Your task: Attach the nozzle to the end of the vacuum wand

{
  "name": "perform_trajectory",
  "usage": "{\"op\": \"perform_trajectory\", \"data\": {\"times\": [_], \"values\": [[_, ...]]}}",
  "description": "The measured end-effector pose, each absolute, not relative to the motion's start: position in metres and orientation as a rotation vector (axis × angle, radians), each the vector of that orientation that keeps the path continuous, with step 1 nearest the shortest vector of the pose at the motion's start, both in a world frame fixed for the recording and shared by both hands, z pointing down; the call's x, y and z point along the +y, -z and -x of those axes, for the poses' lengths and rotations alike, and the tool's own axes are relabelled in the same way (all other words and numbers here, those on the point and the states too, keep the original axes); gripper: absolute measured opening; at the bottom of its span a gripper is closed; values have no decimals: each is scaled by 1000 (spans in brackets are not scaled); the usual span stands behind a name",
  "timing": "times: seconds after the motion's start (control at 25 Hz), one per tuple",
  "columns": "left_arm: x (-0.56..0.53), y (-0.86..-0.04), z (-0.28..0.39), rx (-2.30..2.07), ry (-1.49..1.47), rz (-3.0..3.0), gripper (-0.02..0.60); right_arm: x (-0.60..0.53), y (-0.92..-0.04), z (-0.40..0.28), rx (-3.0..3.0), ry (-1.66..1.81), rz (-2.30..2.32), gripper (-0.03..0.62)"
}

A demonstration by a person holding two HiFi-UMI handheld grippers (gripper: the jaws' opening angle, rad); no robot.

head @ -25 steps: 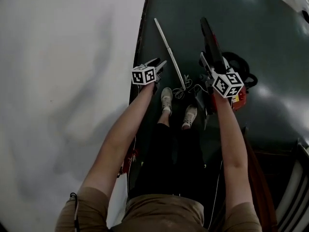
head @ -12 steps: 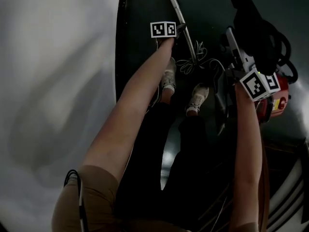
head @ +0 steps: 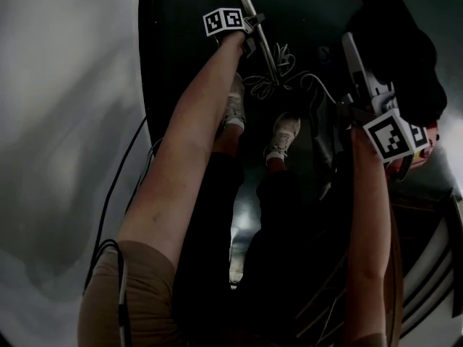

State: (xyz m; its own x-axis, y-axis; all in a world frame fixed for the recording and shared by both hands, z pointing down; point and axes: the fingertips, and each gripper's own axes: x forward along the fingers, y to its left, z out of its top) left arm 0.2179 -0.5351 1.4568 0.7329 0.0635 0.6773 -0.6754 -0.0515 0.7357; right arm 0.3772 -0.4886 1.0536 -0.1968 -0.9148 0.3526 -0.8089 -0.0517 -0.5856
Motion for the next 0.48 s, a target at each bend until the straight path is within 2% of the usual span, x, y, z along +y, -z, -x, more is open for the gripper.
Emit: {"op": "perform_trajectory", "data": {"times": [0.16, 0.32, 0.48], "values": [[-518, -1366, -233, -463, -602, -1729, 163, -470, -999, -397, 2023, 1016, 1980, 179], [-461, -1256, -240, -359, -682, -1955, 163, -446, -912, -419, 1917, 960, 2033, 179], [-370, -1137, -262, 32, -819, -2222, 164, -420, -791, -439, 1907, 813, 2048, 179]]}}
